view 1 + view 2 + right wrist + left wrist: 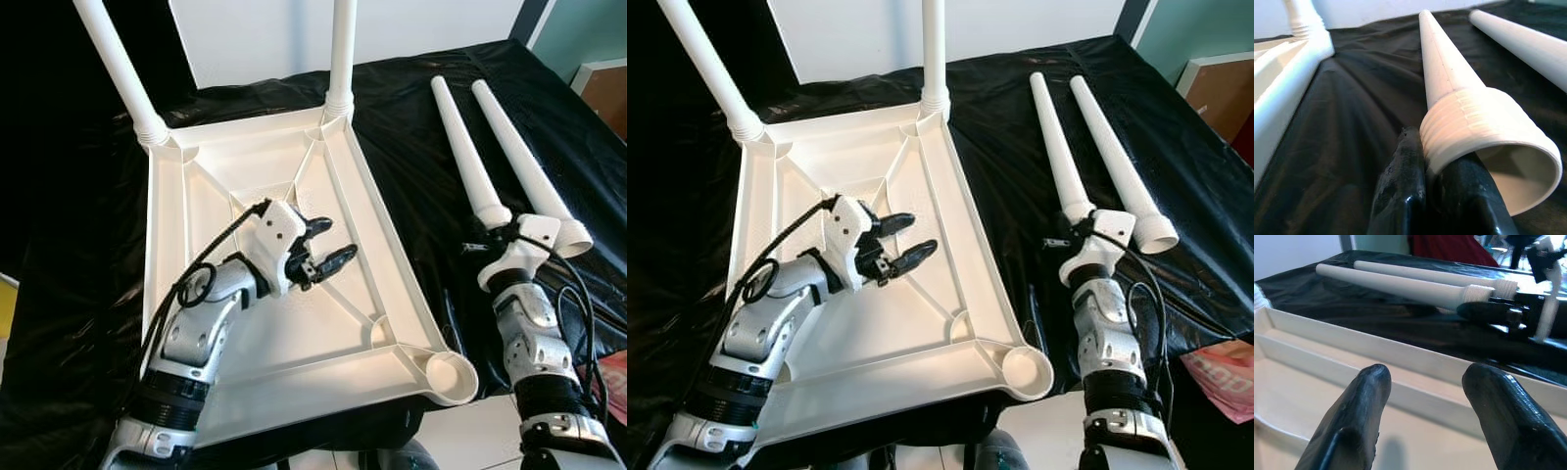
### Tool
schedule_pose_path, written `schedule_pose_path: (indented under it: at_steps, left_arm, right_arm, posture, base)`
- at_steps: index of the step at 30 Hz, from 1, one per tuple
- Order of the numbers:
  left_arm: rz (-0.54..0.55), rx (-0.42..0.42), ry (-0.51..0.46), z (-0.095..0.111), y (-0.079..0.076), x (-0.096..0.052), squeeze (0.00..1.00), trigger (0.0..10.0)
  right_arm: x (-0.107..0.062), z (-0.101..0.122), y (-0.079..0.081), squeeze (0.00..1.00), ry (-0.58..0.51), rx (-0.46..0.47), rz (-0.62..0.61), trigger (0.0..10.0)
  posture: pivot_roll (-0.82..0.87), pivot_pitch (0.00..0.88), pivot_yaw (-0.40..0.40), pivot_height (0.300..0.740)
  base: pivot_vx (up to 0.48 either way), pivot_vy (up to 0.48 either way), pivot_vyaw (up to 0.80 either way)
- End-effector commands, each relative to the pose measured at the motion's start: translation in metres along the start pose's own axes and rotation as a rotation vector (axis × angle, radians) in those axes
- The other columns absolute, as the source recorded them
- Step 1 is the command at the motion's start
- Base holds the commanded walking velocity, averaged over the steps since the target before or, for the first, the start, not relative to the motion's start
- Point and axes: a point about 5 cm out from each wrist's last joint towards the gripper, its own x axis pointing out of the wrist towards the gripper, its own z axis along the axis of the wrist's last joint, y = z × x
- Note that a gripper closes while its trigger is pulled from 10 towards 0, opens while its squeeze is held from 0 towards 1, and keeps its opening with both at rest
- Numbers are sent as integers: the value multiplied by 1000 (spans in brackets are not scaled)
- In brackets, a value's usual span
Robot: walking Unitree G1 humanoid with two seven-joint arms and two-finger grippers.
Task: Building children table
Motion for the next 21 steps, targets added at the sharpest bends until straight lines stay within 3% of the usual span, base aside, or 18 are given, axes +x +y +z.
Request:
schedule_pose_path:
  at_steps: [1, 2, 3, 6, 7, 10, 16, 17, 20, 21]
  left_arm:
    - [117, -88, 10, -6, 13, -2, 937, 10000]
    - [117, -88, 10, -6, 13, -2, 937, 10000]
    - [118, -125, 3, -6, 16, -2, 1000, 10000]
    - [118, -125, 3, -6, 16, -2, 1000, 10000]
    - [132, -190, -7, -5, 20, 1, 1000, 10000]
    - [124, -245, -33, 0, 22, 5, 1000, 10000]
    - [134, -273, -51, 4, 25, 8, 1000, 10000]
    - [121, -337, -99, 12, 29, 12, 1000, 10000]
    - [115, -373, -139, 20, 34, 16, 1000, 10000]
    - [116, -424, -163, 26, 39, 20, 1000, 10000]
  right_arm:
    - [1, 11, 13, 0, -79, -35, 20, 10000]
    - [1, 11, 13, 0, -79, -35, 20, 10000]
    - [2, 13, 18, 0, -97, -34, 26, 10000]
    - [2, 13, 18, 0, -97, -34, 26, 10000]
    - [2, 23, 31, 0, -159, -65, 63, 10000]
    - [1, 31, 41, 0, -212, -91, 77, 10000]
    - [-1, 34, 46, 0, -238, -108, 86, 10000]
    - [-4, 38, 54, 0, -273, -131, 92, 10000]
    - [-7, 42, 62, 0, -307, -150, 100, 10000]
    - [-9, 46, 71, 0, -342, -165, 115, 10000]
  posture:
    - [-35, 145, -8, 740]
    - [-35, 145, -8, 740]
    - [-35, 145, -8, 740]
    - [-35, 145, -8, 740]
    - [-38, 138, -11, 740]
    - [-38, 137, -11, 740]
    - [-40, 133, -11, 740]
    - [-41, 130, -10, 740]
    - [-43, 128, -4, 740]
    - [-44, 129, 1, 740]
  base:
    - [0, 0, 0]
    - [0, 0, 0]
    - [0, 0, 0]
    - [0, 0, 0]
    - [0, 0, 0]
    - [0, 0, 0]
    - [0, 0, 0]
    - [0, 0, 0]
    - [0, 0, 0]
    - [0, 0, 0]
